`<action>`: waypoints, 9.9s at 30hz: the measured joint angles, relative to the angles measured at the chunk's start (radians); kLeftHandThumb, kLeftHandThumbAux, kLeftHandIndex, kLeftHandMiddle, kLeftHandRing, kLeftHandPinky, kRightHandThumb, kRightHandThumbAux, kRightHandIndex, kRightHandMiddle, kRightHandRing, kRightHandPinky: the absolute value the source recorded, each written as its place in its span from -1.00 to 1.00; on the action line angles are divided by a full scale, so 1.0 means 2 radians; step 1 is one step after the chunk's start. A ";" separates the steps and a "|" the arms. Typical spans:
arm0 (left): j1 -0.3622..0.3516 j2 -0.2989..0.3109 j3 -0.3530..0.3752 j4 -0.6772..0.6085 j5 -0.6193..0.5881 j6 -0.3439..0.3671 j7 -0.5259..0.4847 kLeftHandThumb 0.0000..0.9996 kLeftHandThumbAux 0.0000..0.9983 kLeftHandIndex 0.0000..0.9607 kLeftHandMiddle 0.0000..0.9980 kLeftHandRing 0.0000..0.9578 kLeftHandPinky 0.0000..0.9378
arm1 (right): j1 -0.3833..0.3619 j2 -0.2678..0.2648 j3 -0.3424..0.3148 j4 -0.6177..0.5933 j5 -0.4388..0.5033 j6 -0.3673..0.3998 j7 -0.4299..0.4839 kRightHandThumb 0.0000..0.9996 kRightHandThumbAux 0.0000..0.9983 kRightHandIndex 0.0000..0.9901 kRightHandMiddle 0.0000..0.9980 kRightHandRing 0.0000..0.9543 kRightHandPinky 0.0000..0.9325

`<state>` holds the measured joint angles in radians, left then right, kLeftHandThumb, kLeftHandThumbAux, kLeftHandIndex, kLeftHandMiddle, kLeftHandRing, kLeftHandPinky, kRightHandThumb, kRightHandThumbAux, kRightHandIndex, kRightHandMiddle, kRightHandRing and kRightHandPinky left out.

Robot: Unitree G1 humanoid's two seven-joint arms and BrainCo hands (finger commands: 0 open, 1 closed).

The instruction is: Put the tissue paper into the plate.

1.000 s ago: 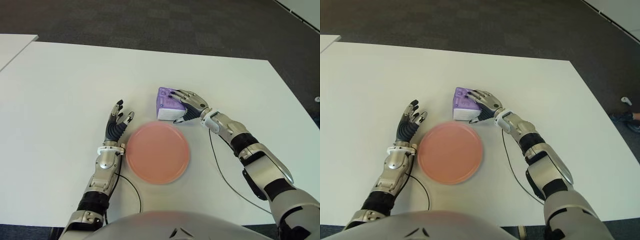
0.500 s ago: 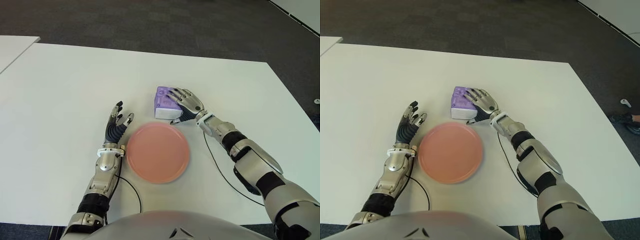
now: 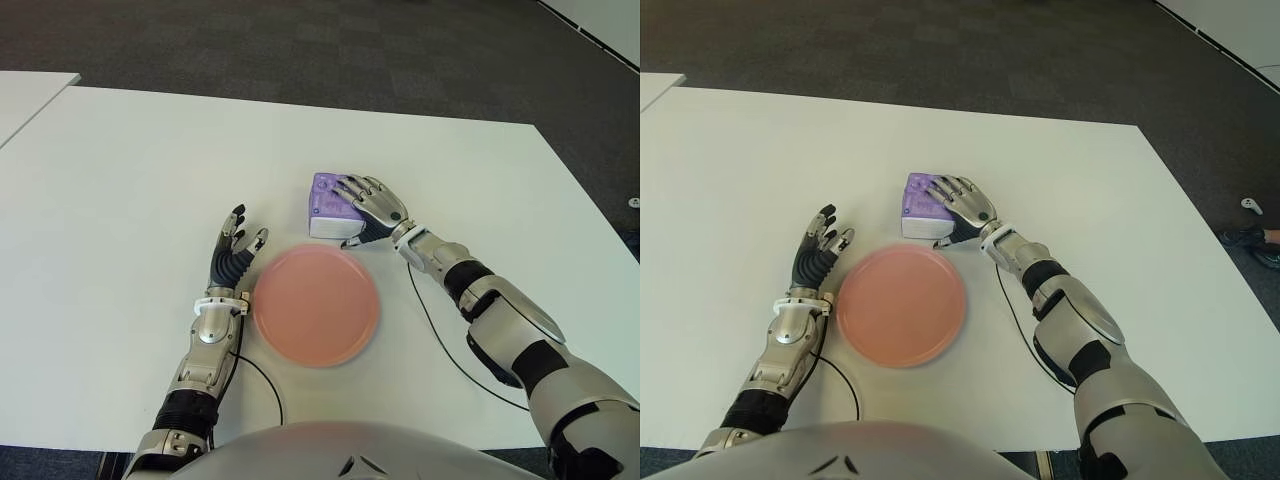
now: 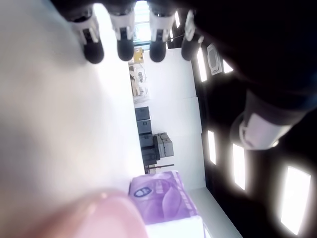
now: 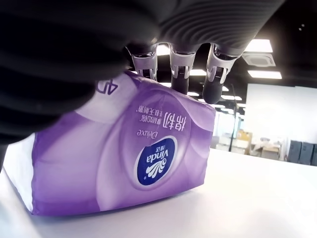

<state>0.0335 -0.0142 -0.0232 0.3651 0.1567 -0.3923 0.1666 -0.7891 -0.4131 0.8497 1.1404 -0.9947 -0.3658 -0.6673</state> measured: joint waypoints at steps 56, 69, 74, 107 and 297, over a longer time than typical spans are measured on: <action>0.012 -0.007 0.000 -0.025 0.005 0.023 0.000 -0.94 0.06 -1.00 -1.00 -1.00 -0.97 | 0.043 0.038 -0.073 0.011 0.069 0.024 -0.090 0.48 0.42 -0.11 0.78 0.85 0.86; 0.009 -0.007 0.001 -0.021 0.005 0.023 0.001 -0.93 0.04 -1.00 -1.00 -1.00 -0.96 | 0.047 0.040 -0.086 0.012 0.075 0.010 -0.090 0.48 0.42 -0.11 0.79 0.85 0.86; 0.006 -0.007 0.002 -0.017 0.005 0.022 0.001 -0.93 0.03 -1.00 -1.00 -1.00 -0.96 | 0.048 0.041 -0.088 0.012 0.079 0.007 -0.090 0.48 0.42 -0.11 0.79 0.84 0.86; -0.018 0.003 0.004 0.014 0.003 -0.002 0.001 -0.90 0.03 -1.00 -1.00 -1.00 -0.98 | 0.083 -0.021 -0.233 -0.235 0.120 -0.001 -0.101 0.49 0.42 -0.11 0.80 0.87 0.88; -0.044 0.013 0.004 0.049 0.005 -0.021 0.010 -0.89 0.09 -1.00 -1.00 -1.00 -0.93 | 0.254 0.129 -0.489 -0.428 0.439 -0.162 0.209 -0.90 -0.25 -1.00 -1.00 -1.00 -1.00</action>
<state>-0.0544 0.0120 -0.0154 0.4633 0.1667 -0.4345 0.1863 -0.2807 -0.1559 -0.1275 0.2835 -0.1158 -0.6904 -0.2493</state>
